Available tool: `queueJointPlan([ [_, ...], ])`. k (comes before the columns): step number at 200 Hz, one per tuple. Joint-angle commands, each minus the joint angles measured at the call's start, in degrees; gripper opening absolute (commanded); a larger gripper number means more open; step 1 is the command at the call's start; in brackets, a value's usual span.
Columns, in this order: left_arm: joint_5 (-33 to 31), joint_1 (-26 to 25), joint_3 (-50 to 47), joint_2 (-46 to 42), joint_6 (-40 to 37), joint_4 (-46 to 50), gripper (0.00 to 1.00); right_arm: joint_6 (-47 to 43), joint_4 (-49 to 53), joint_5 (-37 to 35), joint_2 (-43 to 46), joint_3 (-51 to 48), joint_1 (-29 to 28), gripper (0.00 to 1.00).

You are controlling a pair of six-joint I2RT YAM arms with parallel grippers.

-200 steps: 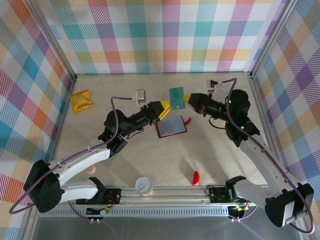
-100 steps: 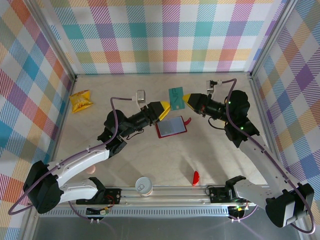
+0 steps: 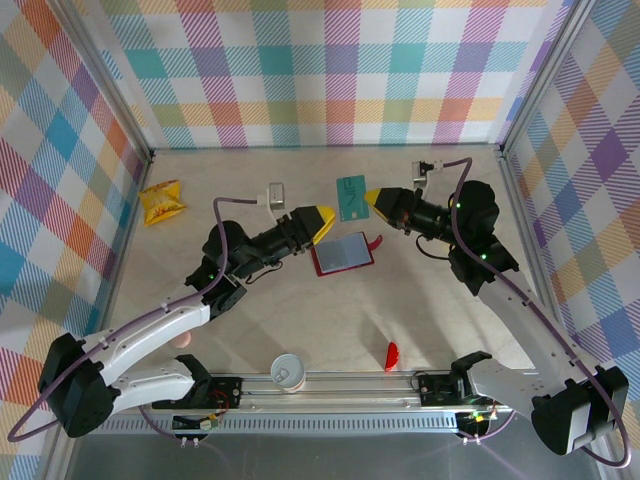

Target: Put the credit cards into the card holder

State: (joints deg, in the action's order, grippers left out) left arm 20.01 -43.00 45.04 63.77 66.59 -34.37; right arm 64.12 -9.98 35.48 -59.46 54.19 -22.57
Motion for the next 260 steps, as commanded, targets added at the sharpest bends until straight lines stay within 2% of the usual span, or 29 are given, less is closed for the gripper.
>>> queueJointPlan([
  [1, 0.7, -0.6, -0.1, 1.3, -0.3, -1.4, 0.44, 0.5, -2.8, 1.3, -0.4, 0.0, -0.6, 0.00],
  [66, 2.1, -0.6, 0.1, 4.9, 1.8, -8.4, 0.27, 1.2, -4.9, 1.8, -1.9, -0.7, -1.7, 0.00],
  [73, 1.8, -0.7, 0.2, 4.9, 1.3, -7.9, 0.22, 1.1, -5.0, 1.9, -2.0, -0.9, -1.7, 0.00],
  [83, 1.4, -0.7, 0.1, 4.8, 0.8, -7.1, 0.09, 0.6, -4.6, 1.8, -2.0, -1.1, -1.7, 0.00],
  [92, 1.0, -0.7, -0.1, 4.6, 0.5, -6.8, 0.00, -0.3, -3.6, 1.9, -1.9, -1.0, -1.7, 0.12],
  [104, 0.6, -0.6, -0.5, 4.1, 0.4, -6.7, 0.00, -2.3, -1.2, 1.8, -1.6, -0.3, -1.7, 0.25],
  [117, 0.3, -0.7, -0.7, 3.6, -0.2, -6.7, 0.00, -4.6, 2.3, 1.7, -1.2, 0.8, -1.6, 0.31],
  [135, 0.2, -0.7, -0.7, 2.9, -0.7, -5.3, 0.00, -6.6, 4.6, 2.0, -0.4, 1.4, -1.6, 0.33],
  [161, 0.2, -0.7, -0.6, 2.8, -0.9, -4.7, 0.00, -6.1, 3.8, 3.4, 0.0, 1.0, -1.6, 0.29],
  [203, 0.7, -0.7, -0.9, 2.7, -1.0, -4.1, 0.00, -5.1, 2.0, 5.9, -1.1, 0.8, -1.6, 0.14],
  [226, 0.5, -0.7, -1.2, 2.8, -1.0, -4.0, 0.00, -5.5, 2.0, 6.9, -1.8, 1.2, -1.6, 0.00],
  [238, 0.4, -0.6, -1.2, 2.5, -1.4, -3.0, 0.00, -6.5, 3.6, 6.3, -1.8, 1.3, -1.5, 0.00],
  [246, 0.1, -0.4, -0.8, 2.3, -2.0, -0.8, 0.11, -7.7, 5.4, 5.5, -1.7, 1.5, -1.3, 0.00],
  [260, -0.2, -0.2, 0.5, 2.0, -3.5, 4.2, 0.51, -10.1, 8.0, 3.9, -1.6, 1.3, -0.6, 0.00],
])
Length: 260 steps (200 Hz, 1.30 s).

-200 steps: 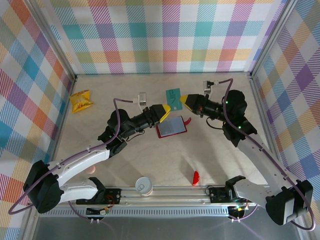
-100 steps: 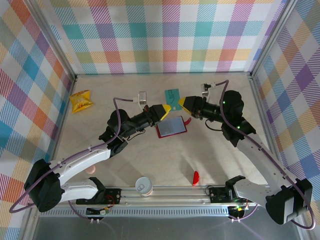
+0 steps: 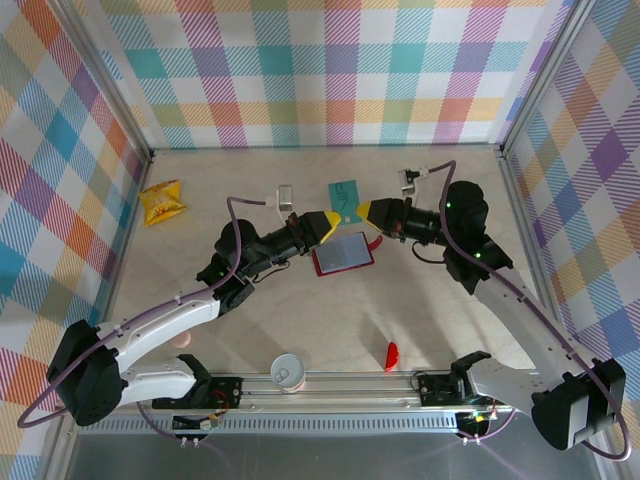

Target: Put the credit cards into the card holder

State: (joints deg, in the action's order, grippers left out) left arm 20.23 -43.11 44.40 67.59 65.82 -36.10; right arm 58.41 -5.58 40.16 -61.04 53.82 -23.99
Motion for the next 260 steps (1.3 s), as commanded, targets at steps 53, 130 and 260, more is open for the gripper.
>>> queueJointPlan([
  [53, 0.2, 2.4, 0.7, -1.4, -6.2, 14.2, 1.00, -22.6, 9.9, -5.8, -2.1, -2.6, 4.6, 0.00],
  [130, 1.2, 8.5, -4.5, 9.8, -6.6, 7.5, 1.00, -35.2, 8.0, 1.8, -14.9, -7.2, 16.2, 0.00],
  [260, 0.0, 10.9, 6.5, 28.8, -7.0, 17.2, 0.83, -42.8, 9.1, 2.2, -32.8, 0.5, 12.5, 0.00],
])
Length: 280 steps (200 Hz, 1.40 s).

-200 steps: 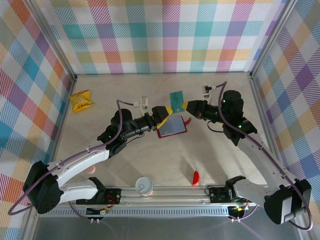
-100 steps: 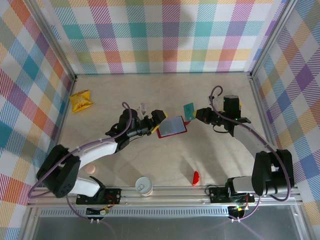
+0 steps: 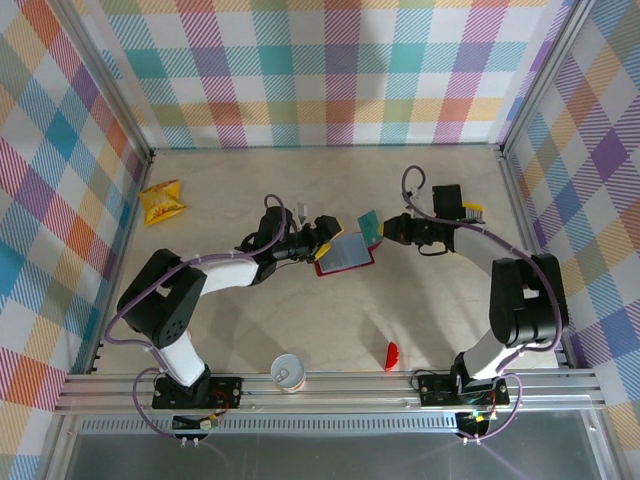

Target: Put the credit cards into the card holder

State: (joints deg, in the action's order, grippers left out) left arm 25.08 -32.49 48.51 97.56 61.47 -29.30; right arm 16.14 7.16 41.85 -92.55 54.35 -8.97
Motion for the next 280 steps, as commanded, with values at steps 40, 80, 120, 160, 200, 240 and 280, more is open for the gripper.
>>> queueJointPlan([
  [40, -6.8, 0.4, 3.1, -2.0, -4.9, 18.3, 0.82, 4.8, -12.4, -0.5, -4.8, -3.0, -5.1, 0.00],
  [80, -3.8, 0.5, 2.8, -0.7, -7.4, 16.4, 0.75, 5.7, -15.5, -1.8, -7.4, -3.6, -6.8, 0.00],
  [120, -3.7, 0.7, 2.9, 0.9, -8.0, 16.3, 0.73, 5.9, -17.1, -1.4, -8.6, -4.4, -7.1, 0.00],
  [160, -5.7, 0.7, 4.1, 1.4, -9.5, 19.9, 0.73, 5.9, -17.5, 0.7, -10.6, -3.4, -7.1, 0.00],
  [200, -6.7, 0.7, 5.7, 2.3, -10.2, 23.6, 0.72, 5.9, -17.2, 1.3, -11.3, -2.8, -7.2, 0.00],
  [240, -6.8, 0.7, 7.1, 3.3, -11.3, 25.7, 0.73, 6.3, -17.6, 1.1, -11.9, -2.8, -7.6, 0.00],
  [280, -5.5, 0.7, 6.1, 4.0, -9.8, 22.2, 0.72, 8.8, -19.0, 0.3, -12.7, -2.7, -8.3, 0.00],
])
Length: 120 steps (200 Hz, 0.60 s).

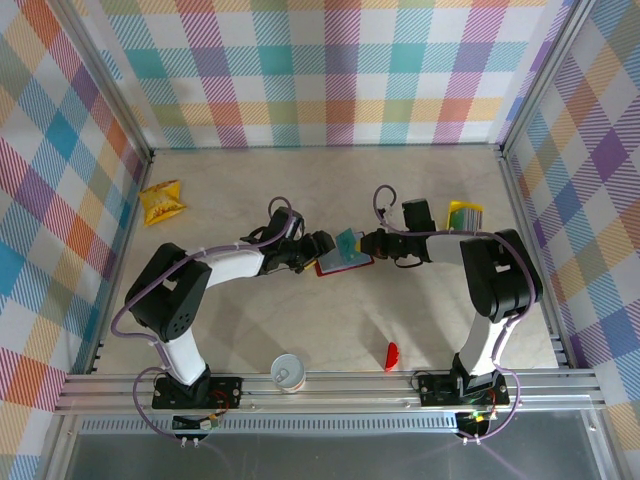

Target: Put the credit cards into the card holder

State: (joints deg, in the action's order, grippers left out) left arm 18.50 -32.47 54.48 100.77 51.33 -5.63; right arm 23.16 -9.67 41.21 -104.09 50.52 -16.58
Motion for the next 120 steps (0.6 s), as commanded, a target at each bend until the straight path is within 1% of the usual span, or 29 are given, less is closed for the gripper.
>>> queueJointPlan([
  [1, 1.1, 0.7, 0.1, 0.8, 0.4, -1.6, 0.72, 1.8, -2.1, 1.0, -1.2, 1.1, -0.6, 0.00],
  [31, 0.9, 0.7, -0.7, 0.9, 1.0, -2.0, 0.70, 3.2, -2.0, 1.0, -1.9, 1.8, -0.9, 0.00],
  [63, 0.8, 0.9, -1.6, 0.9, 1.8, -2.5, 0.58, 4.0, -2.0, 1.0, -2.3, 2.0, -1.2, 0.00],
  [88, 0.5, 1.1, -2.1, 0.6, 1.8, -2.3, 0.55, 4.1, -1.9, 0.5, -2.3, 2.0, -1.5, 0.00],
  [120, 0.2, 1.2, -2.3, 0.9, 1.8, -1.8, 0.55, 4.6, -2.0, -0.2, -2.4, 2.0, -1.7, 0.00],
])
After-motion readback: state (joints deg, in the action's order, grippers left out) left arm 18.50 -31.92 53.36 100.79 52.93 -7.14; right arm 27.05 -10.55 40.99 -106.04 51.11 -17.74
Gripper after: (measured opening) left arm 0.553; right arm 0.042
